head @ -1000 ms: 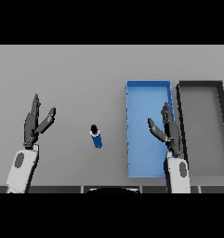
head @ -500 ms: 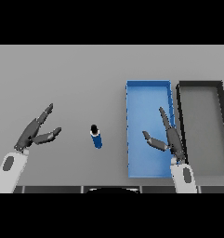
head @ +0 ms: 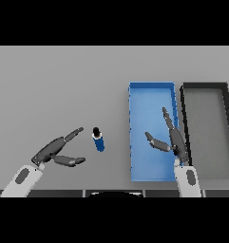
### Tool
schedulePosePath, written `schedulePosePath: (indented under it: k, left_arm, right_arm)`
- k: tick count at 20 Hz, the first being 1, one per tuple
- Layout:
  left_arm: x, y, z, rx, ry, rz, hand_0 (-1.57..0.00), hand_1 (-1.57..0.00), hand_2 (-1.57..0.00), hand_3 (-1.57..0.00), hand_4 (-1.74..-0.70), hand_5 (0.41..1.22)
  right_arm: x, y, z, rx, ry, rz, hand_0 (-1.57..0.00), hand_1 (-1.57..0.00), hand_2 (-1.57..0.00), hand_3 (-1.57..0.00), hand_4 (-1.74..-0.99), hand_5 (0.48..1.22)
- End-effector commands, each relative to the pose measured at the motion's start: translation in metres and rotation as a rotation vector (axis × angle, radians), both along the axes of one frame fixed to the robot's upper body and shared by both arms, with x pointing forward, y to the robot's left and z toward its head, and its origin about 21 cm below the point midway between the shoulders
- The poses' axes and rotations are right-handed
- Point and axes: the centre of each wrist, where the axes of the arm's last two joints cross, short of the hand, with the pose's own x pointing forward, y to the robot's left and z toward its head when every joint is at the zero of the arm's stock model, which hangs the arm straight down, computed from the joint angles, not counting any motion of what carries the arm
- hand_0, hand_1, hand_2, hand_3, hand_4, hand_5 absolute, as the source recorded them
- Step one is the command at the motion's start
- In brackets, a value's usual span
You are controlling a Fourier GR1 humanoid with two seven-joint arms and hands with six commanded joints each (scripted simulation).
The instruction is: Pick up the blue pipe and place it into the blue bin.
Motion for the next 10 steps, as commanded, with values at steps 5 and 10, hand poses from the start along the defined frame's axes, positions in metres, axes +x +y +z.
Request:
schedulePosePath:
  k: [5, 10]
  left_arm:
    - [0.004, -0.028, -0.015, -0.037, -0.009, -0.056, 0.00, 0.00, 0.00, 0.00, -1.14, 0.479]
    - [0.017, -0.059, -0.034, -0.078, -0.015, -0.036, 0.00, 0.00, 0.00, 0.00, -1.13, 0.488]
  right_arm:
    - [0.000, 0.000, 0.001, 0.008, 0.007, -0.008, 0.00, 0.00, 0.00, 0.00, -1.209, 0.567]
    - [-0.003, 0.000, -0.001, 0.025, 0.007, -0.015, 0.00, 0.00, 0.00, 0.00, -1.206, 0.554]
